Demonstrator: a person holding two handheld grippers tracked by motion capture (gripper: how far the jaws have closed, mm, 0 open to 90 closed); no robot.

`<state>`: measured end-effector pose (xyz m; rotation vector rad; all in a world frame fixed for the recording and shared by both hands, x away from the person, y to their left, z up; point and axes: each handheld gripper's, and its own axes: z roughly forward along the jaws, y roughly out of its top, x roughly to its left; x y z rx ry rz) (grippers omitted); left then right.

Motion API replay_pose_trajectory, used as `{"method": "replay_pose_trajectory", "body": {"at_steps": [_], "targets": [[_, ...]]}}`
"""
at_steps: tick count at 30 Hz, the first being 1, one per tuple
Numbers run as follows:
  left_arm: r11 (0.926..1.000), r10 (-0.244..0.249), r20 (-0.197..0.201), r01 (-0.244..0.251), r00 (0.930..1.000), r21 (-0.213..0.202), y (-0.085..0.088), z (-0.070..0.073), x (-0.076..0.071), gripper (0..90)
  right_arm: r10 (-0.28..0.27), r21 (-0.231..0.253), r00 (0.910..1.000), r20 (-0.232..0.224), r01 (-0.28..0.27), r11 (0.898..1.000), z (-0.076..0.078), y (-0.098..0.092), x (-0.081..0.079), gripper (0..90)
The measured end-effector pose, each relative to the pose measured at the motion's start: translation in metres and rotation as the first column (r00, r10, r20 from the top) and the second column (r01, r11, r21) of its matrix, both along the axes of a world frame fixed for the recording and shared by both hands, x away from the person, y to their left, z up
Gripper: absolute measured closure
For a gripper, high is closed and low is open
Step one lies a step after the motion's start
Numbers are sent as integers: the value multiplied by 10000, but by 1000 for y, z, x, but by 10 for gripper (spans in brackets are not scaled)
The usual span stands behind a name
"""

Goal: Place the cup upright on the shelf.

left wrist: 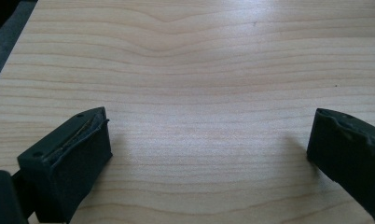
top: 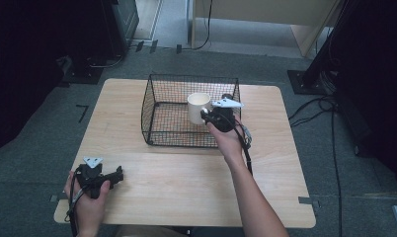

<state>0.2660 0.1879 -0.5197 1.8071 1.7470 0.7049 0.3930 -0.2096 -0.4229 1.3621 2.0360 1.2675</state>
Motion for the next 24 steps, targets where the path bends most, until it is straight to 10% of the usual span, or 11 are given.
{"method": "replay_pose_trajectory", "body": {"at_steps": [24], "targets": [[10000,-1,-1,1,10000,-1,0,0,0,0,-523,-259,9908,-1246,494,9984,-10,-4,7,800]]}}
